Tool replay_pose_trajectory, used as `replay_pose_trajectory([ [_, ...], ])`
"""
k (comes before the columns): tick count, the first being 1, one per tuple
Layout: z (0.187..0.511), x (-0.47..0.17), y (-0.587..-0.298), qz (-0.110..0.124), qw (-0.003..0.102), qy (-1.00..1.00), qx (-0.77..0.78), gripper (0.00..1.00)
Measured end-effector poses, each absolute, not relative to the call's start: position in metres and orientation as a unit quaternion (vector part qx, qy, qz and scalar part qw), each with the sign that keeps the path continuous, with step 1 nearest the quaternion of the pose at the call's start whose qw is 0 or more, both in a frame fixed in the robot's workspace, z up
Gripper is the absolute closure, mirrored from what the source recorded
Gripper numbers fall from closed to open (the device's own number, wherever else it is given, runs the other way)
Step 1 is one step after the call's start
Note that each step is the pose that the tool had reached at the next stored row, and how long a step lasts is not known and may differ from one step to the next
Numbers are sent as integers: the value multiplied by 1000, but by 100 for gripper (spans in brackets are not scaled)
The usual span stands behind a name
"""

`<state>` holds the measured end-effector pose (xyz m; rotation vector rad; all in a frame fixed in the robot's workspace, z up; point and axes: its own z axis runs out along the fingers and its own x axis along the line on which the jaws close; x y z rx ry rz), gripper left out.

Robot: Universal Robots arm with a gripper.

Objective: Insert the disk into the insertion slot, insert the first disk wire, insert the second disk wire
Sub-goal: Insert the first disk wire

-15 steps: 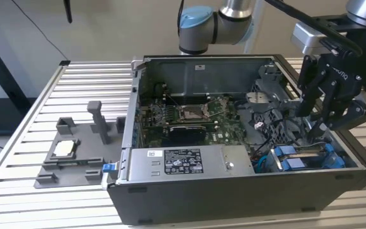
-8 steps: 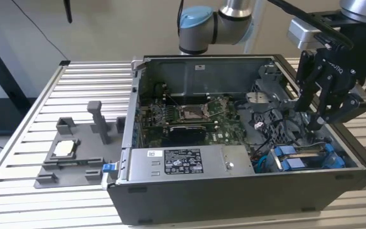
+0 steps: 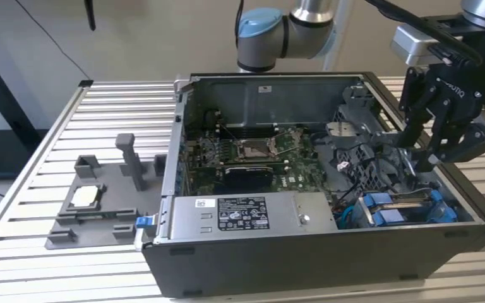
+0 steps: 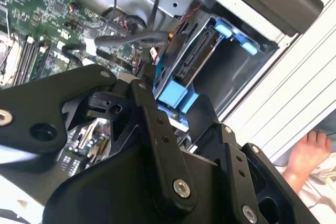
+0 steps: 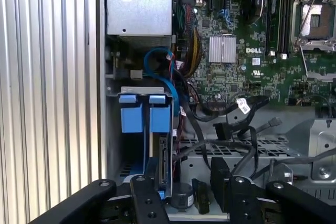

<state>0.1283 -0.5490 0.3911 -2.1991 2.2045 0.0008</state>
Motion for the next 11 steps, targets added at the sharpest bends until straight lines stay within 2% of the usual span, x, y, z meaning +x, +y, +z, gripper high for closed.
replay_pose_trajectory([
  [11, 391, 135, -548, 0, 14, 708, -706, 47],
])
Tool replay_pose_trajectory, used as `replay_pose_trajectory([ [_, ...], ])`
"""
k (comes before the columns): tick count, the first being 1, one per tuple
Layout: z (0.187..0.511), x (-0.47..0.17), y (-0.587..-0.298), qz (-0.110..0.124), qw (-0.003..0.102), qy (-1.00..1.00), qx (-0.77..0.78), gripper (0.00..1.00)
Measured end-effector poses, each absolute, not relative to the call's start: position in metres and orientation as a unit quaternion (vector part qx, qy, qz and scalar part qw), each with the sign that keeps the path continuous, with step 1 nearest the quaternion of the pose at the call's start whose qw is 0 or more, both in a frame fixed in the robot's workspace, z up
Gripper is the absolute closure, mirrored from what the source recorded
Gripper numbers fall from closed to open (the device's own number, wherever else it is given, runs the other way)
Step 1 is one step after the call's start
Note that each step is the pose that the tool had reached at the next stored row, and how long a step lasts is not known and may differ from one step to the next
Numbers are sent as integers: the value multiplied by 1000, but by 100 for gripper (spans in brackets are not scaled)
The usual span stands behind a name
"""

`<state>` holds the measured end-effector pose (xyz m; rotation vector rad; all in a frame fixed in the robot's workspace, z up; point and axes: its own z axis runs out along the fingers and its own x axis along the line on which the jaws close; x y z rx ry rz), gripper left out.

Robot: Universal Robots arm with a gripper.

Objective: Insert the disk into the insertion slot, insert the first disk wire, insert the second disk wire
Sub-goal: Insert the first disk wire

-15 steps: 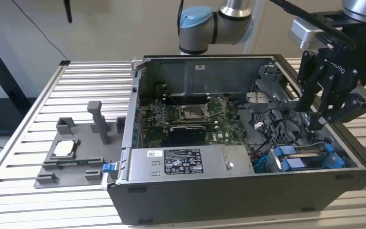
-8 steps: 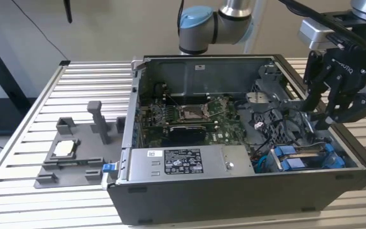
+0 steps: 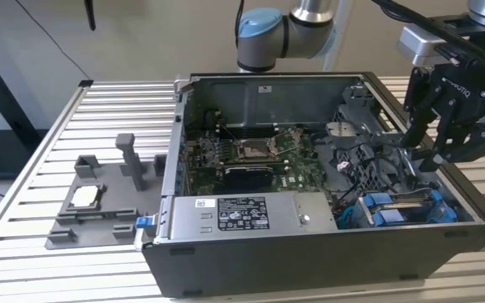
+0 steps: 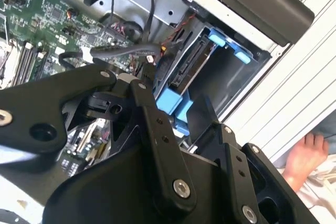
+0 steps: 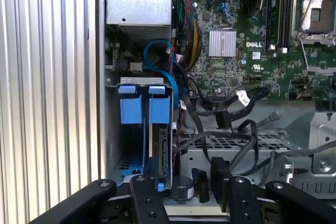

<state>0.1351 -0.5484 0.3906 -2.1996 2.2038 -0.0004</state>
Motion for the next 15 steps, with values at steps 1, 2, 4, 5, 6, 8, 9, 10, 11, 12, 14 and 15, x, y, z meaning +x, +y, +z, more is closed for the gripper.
replay_pose_trajectory([
  [1, 391, 135, -548, -1, 15, 707, -707, 47],
  [2, 390, 135, -548, -2, 16, 707, -707, 47],
  [4, 390, 136, -547, -5, 19, 706, -708, 47],
  [5, 390, 136, -547, -7, 21, 705, -709, 47],
  [6, 389, 137, -546, -9, 22, 704, -710, 47],
  [8, 389, 137, -546, -12, 26, 703, -711, 47],
  [9, 388, 138, -545, -13, 27, 702, -712, 47],
  [10, 388, 138, -545, -14, 28, 701, -712, 47],
  [11, 388, 139, -545, -15, 29, 701, -713, 47],
  [12, 387, 140, -545, -15, 29, 700, -713, 47],
  [14, 387, 140, -544, -16, 30, 700, -714, 47],
  [15, 387, 140, -544, -16, 30, 700, -714, 47],
])
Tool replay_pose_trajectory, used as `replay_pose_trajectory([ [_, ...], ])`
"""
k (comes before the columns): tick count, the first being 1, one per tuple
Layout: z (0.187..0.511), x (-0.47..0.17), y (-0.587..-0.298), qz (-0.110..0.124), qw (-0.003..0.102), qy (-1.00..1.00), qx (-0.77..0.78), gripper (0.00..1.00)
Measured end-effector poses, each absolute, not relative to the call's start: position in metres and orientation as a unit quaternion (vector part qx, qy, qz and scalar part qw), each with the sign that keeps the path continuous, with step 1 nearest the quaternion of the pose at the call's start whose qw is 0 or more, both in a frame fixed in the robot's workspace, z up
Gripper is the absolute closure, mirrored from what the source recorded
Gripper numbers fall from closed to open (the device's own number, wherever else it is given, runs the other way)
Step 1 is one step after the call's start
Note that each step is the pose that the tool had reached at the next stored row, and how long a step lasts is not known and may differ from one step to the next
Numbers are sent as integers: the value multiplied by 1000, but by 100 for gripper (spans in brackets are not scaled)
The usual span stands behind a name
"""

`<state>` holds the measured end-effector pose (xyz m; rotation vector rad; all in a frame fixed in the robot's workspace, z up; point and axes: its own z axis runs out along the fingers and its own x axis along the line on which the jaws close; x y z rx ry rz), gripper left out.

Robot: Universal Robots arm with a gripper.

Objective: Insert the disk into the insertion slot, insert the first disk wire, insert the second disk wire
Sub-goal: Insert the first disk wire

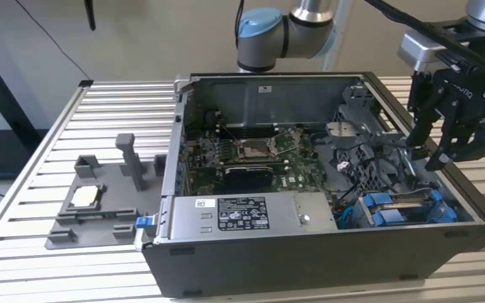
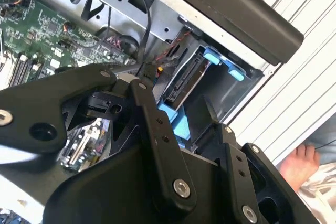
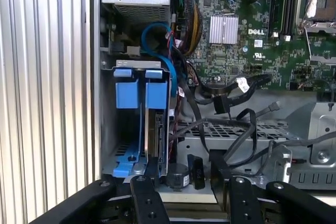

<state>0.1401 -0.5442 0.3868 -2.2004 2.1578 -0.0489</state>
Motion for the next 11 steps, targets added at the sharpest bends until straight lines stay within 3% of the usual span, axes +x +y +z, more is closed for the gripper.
replay_pose_trajectory([
  [6, 387, 140, -544, -16, 30, 700, -714, 47],
  [11, 387, 140, -544, -17, 31, 700, -714, 68],
])
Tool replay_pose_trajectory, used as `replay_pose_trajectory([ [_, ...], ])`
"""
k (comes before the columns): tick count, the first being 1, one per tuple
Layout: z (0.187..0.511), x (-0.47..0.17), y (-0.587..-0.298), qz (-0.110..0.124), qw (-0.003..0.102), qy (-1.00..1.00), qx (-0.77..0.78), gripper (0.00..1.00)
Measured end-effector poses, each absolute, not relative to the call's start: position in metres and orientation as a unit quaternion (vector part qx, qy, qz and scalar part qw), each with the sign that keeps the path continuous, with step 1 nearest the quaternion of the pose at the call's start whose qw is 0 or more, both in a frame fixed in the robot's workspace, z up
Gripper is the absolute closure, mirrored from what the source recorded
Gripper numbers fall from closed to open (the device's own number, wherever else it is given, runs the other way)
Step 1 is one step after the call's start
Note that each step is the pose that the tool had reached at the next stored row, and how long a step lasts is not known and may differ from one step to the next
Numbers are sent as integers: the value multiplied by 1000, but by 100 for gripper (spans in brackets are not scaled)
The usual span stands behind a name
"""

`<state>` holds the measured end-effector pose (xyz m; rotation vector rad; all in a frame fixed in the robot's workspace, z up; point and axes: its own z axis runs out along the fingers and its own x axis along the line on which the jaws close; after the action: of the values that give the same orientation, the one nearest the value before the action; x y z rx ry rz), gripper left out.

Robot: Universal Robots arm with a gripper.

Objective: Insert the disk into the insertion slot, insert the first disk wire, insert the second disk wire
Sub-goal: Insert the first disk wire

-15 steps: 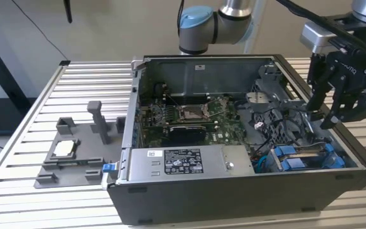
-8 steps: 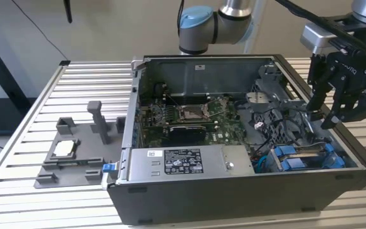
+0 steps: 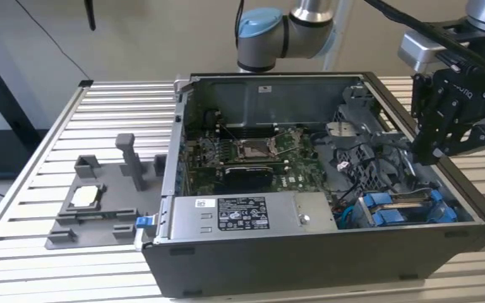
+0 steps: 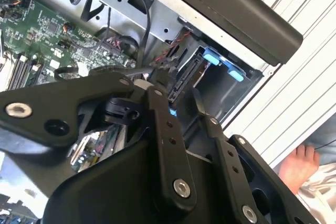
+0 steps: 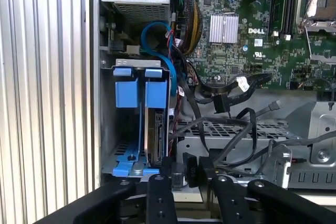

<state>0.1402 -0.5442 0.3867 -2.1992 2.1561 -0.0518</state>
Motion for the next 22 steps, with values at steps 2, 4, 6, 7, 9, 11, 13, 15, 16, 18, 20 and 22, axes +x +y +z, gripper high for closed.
replay_pose_trajectory([
  [2, 387, 140, -544, -17, 31, 700, -714, 74],
  [4, 387, 140, -544, -17, 31, 700, -714, 81],
  [6, 387, 140, -544, -17, 31, 700, -714, 81],
  [7, 387, 140, -544, -17, 31, 700, -714, 81],
  [9, 387, 140, -544, -18, 31, 700, -714, 81],
  [11, 387, 140, -544, -18, 32, 700, -714, 81],
  [13, 387, 140, -544, -18, 32, 700, -714, 81],
  [15, 387, 140, -544, -18, 31, 700, -714, 81],
  [16, 386, 140, -544, -17, 28, 700, -714, 81],
  [18, 386, 143, -544, -12, 21, 700, -714, 81],
  [20, 385, 147, -544, -7, 16, 700, -714, 81],
  [22, 383, 151, -545, -3, 13, 700, -714, 81],
])
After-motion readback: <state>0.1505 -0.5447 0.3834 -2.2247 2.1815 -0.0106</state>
